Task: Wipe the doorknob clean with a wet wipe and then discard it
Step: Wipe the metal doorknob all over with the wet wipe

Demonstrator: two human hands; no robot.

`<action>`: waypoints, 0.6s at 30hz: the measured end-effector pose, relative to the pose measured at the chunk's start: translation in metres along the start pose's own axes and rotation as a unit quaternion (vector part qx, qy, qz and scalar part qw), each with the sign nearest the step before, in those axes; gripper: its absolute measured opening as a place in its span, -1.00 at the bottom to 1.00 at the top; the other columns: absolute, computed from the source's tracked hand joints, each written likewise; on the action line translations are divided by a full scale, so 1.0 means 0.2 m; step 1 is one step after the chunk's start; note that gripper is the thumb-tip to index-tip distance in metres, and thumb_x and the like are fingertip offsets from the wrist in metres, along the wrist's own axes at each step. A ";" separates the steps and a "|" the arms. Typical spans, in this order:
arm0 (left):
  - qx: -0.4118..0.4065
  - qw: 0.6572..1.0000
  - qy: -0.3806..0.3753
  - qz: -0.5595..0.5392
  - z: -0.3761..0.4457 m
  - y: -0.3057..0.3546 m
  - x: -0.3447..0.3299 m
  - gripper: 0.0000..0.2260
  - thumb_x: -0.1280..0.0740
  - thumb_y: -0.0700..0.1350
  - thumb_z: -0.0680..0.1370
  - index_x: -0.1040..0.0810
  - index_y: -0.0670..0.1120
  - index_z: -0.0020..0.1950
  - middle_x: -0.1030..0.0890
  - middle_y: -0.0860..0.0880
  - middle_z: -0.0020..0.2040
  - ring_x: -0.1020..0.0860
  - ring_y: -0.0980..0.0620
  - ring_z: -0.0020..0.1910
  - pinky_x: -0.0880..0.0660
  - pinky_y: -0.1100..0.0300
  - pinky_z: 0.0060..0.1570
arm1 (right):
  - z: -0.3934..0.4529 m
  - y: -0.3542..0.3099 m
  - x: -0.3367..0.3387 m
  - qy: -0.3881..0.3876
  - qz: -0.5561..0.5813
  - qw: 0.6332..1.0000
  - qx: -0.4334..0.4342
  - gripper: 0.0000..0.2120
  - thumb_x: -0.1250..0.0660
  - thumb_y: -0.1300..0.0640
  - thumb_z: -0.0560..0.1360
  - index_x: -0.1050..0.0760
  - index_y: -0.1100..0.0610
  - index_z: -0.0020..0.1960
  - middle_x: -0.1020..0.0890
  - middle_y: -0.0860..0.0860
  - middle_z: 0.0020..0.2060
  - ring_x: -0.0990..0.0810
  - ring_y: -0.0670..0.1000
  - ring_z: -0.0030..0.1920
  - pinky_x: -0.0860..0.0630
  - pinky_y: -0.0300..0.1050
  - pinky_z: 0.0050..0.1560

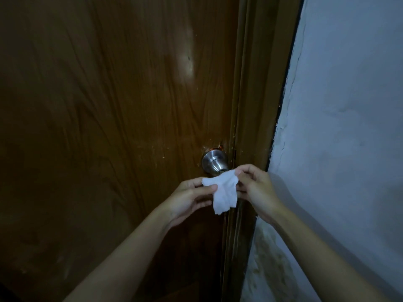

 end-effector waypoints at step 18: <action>-0.128 0.856 0.387 0.317 0.30 0.07 -0.08 -0.80 -0.20 -0.12 0.58 -0.51 -0.24 0.00 -0.55 -0.10 -0.20 -0.54 -0.01 -0.23 -0.30 0.36 -0.50 | 0.28 0.03 -0.09 0.090 -0.460 0.860 0.201 -0.75 -0.15 0.33 0.52 -0.52 0.29 0.14 -0.53 0.26 0.04 -0.54 0.18 -0.02 -0.37 -0.20 -0.13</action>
Point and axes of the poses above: each hand's wrist, its own z-axis towards the middle knuckle, its own x-axis out of the back of the hand, y = z × x, the point moved 1 cm from there along z, towards the middle knuckle
